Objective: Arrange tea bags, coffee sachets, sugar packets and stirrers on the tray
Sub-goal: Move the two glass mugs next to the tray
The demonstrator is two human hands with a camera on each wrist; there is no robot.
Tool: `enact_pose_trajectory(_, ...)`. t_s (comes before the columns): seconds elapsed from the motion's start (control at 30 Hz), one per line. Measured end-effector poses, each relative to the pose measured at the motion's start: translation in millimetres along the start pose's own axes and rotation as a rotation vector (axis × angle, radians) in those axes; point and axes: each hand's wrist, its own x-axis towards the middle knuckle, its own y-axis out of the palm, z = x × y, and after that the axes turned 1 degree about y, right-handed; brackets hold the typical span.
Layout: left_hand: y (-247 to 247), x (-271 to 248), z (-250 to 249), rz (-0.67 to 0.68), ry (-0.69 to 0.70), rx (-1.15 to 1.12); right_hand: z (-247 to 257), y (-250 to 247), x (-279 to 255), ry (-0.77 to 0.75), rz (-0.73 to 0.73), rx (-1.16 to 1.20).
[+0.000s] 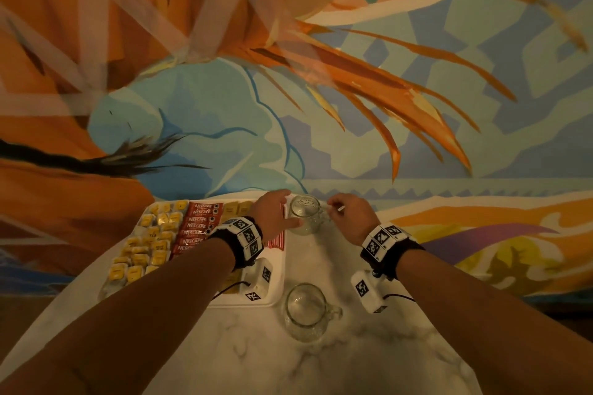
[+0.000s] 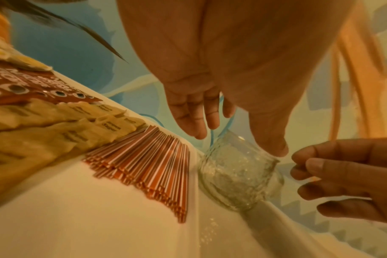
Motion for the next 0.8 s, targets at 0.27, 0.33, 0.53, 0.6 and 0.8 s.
enact_pose_trajectory(0.27,-9.4,-66.4,-1.3,0.137,0.062,-0.233,14.7,-23.7,-60.7,-0.087,0.203,0.06)
enact_pose_trajectory(0.33,-7.5,-84.2,-1.3,0.175,0.072,-0.208,17.4,-25.8,-77.1,-0.084,0.248,0.065)
enact_pose_trajectory(0.53,4.6,-139.7,-0.6,0.256,0.075,-0.224,15.8,-24.9,-127.6,-0.1,0.378,0.004)
enact_pose_trajectory(0.6,10.8,-156.7,-2.3,0.273,0.064,-0.25,11.4,-22.1,-142.8,-0.098,0.407,0.005)
enact_pose_trajectory(0.8,29.2,-177.9,-3.2,0.193,0.056,-0.245,4.4,-11.4,-161.0,-0.072,0.374,0.02)
